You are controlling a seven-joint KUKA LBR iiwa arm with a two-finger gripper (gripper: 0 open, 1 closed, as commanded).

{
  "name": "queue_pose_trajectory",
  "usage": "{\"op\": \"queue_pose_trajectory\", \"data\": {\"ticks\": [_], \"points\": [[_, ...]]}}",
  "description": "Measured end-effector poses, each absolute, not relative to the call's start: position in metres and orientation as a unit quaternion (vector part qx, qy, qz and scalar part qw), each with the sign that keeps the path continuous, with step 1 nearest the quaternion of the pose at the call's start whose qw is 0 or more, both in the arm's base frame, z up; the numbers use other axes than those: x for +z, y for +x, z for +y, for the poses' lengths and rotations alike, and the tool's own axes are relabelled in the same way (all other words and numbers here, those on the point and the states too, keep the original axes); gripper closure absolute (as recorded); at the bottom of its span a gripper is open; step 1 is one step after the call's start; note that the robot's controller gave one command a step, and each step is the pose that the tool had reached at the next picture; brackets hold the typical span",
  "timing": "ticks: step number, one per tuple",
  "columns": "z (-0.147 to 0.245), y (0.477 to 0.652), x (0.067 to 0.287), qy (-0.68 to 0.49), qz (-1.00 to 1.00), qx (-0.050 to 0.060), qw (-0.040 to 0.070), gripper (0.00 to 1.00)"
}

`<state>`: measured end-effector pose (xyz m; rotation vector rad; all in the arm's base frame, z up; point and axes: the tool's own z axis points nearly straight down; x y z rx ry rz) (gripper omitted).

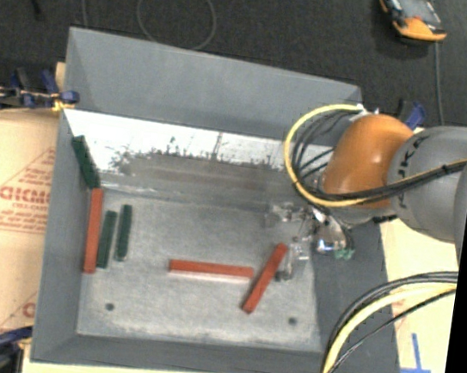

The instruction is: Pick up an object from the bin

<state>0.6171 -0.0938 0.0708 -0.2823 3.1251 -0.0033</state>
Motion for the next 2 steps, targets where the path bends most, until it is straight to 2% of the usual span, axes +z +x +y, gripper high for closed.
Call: {"op": "queue_pose_trajectory", "data": {"ticks": [1, 2], "points": [[-0.0948, 0.6183, 0.0719, -0.091, 0.996, -0.002, 0.004, 1.0], [-0.0947, 0.6183, 0.0719, -0.092, 0.996, -0.002, 0.003, 0.0]]}}
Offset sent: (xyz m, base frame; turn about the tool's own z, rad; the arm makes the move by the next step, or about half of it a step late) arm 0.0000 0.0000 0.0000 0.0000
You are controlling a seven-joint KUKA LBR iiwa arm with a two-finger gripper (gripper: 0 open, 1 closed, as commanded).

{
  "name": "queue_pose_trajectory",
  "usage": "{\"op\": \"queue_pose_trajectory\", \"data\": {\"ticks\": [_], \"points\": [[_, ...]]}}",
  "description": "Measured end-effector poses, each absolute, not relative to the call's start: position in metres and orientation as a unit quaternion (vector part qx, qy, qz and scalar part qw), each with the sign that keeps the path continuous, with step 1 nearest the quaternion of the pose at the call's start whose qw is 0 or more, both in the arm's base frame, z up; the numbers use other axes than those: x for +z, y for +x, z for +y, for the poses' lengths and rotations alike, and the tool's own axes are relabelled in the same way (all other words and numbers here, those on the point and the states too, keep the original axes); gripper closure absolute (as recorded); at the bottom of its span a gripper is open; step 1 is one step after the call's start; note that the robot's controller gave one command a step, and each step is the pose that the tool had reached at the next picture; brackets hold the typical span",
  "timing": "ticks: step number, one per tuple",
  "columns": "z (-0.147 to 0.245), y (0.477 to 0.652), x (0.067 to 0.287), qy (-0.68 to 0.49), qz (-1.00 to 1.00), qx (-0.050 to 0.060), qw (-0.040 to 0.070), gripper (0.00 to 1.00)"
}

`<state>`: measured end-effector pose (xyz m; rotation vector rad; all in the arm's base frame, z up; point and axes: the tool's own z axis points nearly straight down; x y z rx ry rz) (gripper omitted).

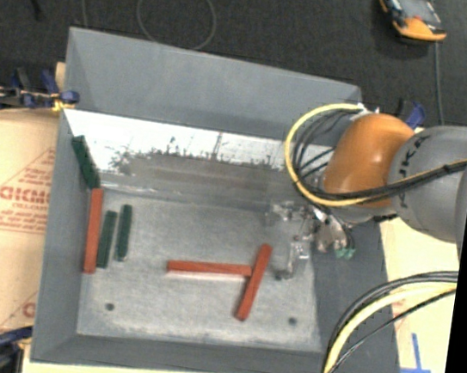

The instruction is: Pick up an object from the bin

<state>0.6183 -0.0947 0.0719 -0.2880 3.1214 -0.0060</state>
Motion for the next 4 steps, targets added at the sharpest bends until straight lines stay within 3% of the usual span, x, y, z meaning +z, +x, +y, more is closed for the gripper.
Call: {"op": "queue_pose_trajectory", "data": {"ticks": [1, 2, 3, 4], "points": [[-0.017, 0.607, 0.074, -0.15, 0.989, 0.001, 0.002, 0.0], [0.017, 0.644, 0.072, -0.181, 0.984, 0.0, 0.004, 0.0], [0.074, 0.603, 0.116, -0.144, 0.99, 0.002, 0.003, 0.0], [0.069, 0.603, 0.114, -0.142, 0.99, 0.0, 0.002, 1.0]]}}
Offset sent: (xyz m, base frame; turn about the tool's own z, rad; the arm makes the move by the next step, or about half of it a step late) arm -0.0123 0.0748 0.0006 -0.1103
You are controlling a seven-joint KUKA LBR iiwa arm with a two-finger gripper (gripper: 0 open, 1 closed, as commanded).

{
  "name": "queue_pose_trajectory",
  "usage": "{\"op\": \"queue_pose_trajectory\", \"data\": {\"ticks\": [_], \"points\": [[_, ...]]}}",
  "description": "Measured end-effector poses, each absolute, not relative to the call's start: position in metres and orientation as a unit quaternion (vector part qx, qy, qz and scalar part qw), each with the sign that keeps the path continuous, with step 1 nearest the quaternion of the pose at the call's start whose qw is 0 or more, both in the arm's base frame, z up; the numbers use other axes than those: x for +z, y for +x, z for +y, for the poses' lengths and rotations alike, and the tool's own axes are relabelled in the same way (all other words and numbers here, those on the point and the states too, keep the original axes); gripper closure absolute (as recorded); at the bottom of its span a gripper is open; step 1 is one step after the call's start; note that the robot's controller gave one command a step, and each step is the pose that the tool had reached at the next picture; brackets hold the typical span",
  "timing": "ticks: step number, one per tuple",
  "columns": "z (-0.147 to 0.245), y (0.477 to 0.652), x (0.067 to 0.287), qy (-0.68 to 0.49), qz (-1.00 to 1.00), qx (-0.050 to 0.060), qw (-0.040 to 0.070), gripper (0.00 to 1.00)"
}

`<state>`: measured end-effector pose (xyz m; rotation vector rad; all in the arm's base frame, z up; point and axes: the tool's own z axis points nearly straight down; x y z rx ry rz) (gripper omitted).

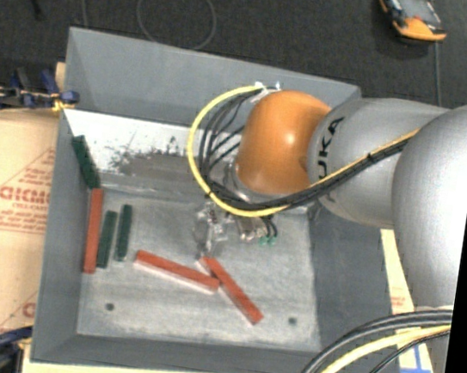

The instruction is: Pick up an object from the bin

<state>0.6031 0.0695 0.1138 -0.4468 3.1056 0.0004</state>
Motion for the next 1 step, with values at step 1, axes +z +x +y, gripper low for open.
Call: {"op": "queue_pose_trajectory", "data": {"ticks": [1], "points": [[0.0693, 0.6031, 0.1138, -0.143, 0.99, 0.0, 0.002, 0.0]]}}
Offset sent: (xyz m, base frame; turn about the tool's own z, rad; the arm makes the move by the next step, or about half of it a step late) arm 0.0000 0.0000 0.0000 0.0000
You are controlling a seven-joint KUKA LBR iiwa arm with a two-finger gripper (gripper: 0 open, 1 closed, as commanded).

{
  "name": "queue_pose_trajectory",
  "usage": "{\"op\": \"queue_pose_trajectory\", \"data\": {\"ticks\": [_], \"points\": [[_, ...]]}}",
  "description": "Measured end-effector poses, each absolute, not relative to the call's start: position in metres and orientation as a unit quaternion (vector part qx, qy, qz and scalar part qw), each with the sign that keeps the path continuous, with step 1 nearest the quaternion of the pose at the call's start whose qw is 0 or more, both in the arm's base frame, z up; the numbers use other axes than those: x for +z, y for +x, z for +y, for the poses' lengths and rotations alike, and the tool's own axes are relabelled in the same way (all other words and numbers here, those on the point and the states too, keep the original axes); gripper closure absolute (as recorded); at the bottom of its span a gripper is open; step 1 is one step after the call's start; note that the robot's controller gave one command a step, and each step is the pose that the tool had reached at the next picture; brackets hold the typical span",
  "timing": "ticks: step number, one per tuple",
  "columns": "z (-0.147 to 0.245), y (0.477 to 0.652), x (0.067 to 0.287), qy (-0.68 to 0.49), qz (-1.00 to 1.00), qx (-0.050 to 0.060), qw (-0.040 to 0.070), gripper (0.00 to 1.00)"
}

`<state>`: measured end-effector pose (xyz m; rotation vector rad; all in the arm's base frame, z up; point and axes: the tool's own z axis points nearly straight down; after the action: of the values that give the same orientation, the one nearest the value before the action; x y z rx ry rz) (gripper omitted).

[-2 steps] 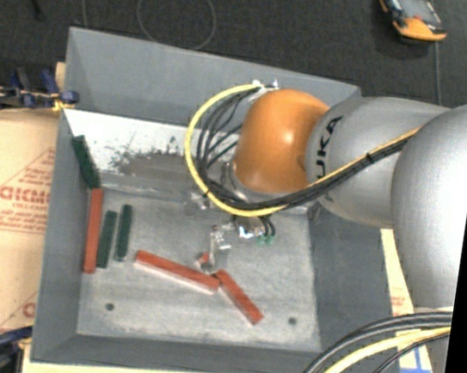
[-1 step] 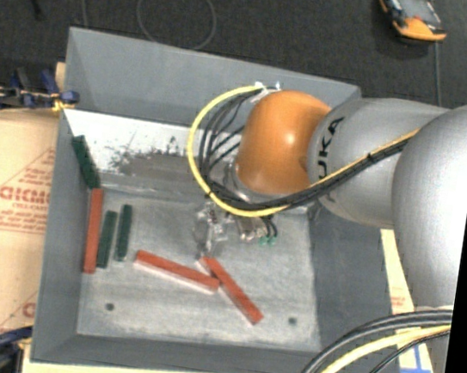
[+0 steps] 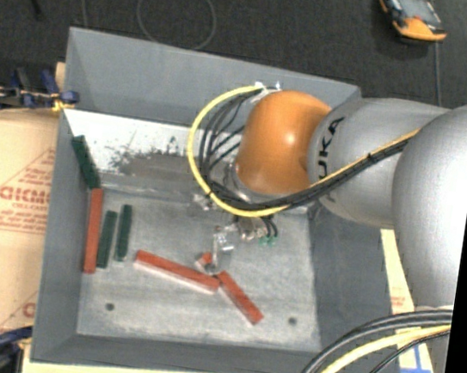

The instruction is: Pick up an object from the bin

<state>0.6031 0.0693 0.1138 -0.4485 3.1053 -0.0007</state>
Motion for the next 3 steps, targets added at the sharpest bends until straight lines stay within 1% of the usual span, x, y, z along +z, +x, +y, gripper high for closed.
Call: {"op": "queue_pose_trajectory", "data": {"ticks": [1, 2, 3], "points": [[0.062, 0.569, 0.071, -0.143, 0.99, 0.001, 0.0, 0.0], [0.062, 0.573, 0.076, -0.143, 0.99, 0.0, 0.004, 1.0], [0.058, 0.568, 0.243, -0.146, 0.989, -0.001, 0.006, 1.0]]}}
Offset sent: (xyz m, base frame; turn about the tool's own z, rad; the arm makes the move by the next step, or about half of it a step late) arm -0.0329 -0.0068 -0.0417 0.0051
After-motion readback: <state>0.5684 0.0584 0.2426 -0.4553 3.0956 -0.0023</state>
